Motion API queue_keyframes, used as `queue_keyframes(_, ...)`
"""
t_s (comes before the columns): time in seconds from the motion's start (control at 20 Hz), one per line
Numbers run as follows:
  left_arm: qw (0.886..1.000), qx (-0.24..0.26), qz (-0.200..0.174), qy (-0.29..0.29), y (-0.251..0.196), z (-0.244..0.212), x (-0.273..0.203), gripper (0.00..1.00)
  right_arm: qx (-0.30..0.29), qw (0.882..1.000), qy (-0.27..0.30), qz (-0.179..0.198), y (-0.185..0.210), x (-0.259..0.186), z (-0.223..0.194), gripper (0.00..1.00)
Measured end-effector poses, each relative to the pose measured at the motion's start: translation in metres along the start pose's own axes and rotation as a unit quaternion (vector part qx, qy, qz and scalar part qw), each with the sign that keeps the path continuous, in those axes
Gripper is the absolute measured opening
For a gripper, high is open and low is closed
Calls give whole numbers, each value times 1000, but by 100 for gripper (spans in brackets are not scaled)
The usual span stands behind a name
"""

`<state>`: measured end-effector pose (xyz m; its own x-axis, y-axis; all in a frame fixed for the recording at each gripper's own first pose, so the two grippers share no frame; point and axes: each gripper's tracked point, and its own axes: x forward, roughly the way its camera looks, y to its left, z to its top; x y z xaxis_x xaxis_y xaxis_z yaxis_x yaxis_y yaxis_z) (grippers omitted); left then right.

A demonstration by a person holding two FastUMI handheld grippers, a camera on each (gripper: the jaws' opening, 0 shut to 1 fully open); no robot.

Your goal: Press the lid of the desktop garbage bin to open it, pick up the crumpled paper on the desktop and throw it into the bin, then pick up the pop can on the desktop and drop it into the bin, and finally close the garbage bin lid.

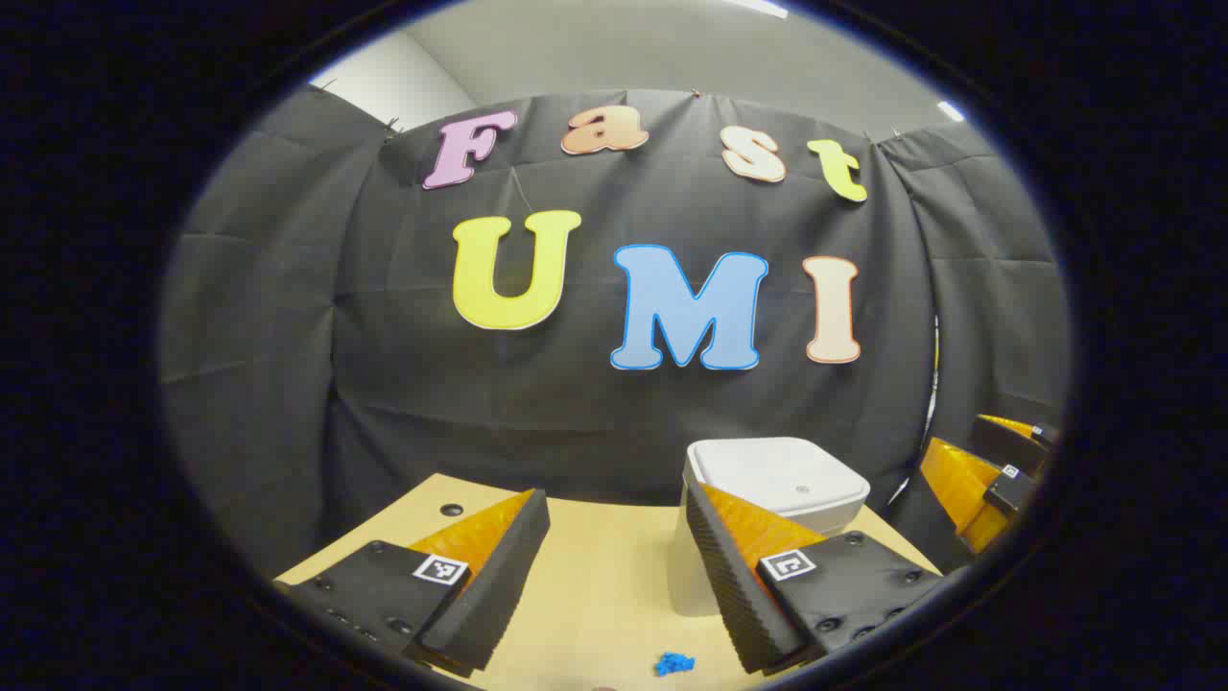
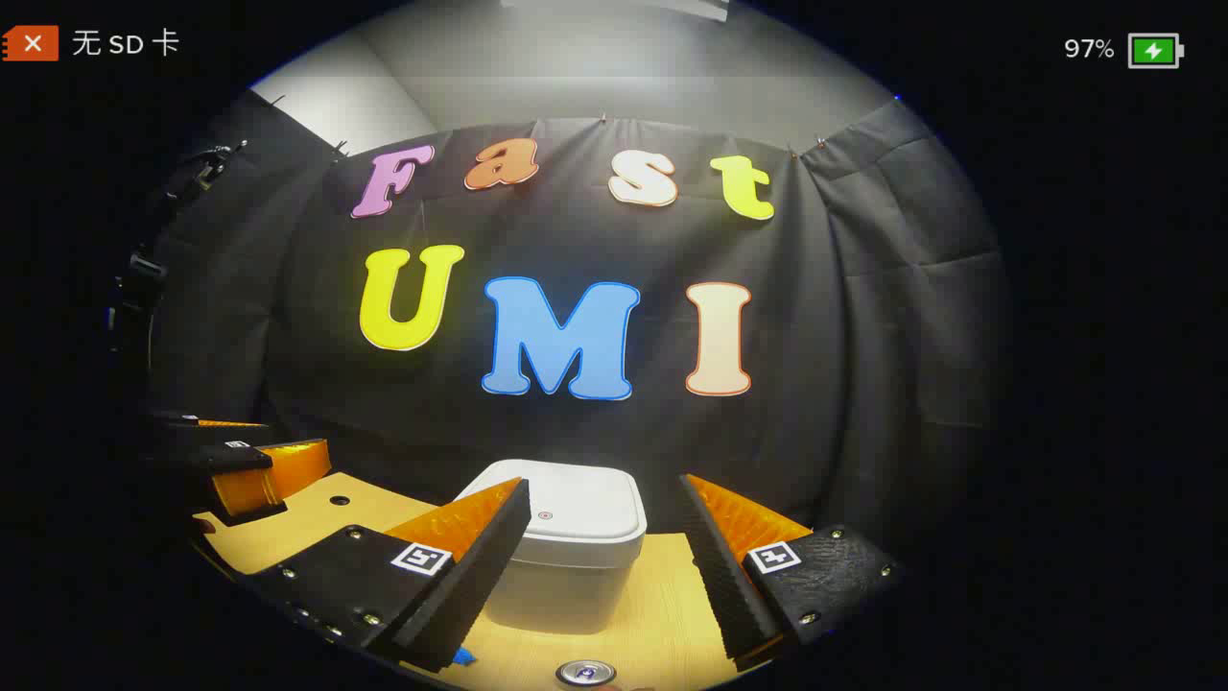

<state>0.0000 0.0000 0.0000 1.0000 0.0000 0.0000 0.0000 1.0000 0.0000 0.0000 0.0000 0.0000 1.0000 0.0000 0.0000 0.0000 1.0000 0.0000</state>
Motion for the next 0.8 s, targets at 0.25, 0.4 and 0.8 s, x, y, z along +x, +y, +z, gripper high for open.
queue_keyframes(0.25,1000,6,-2,-6,-3,-5,-13,95,11,1000,13,-9,-4,-2,-2,96)
queue_keyframes(0.4,1000,3,-7,-4,-6,-4,-15,95,14,1000,17,-12,-6,-8,-3,97)
queue_keyframes(0.8,1000,9,-13,-8,-9,-3,-21,95,18,1000,17,-15,-5,-22,-4,97)
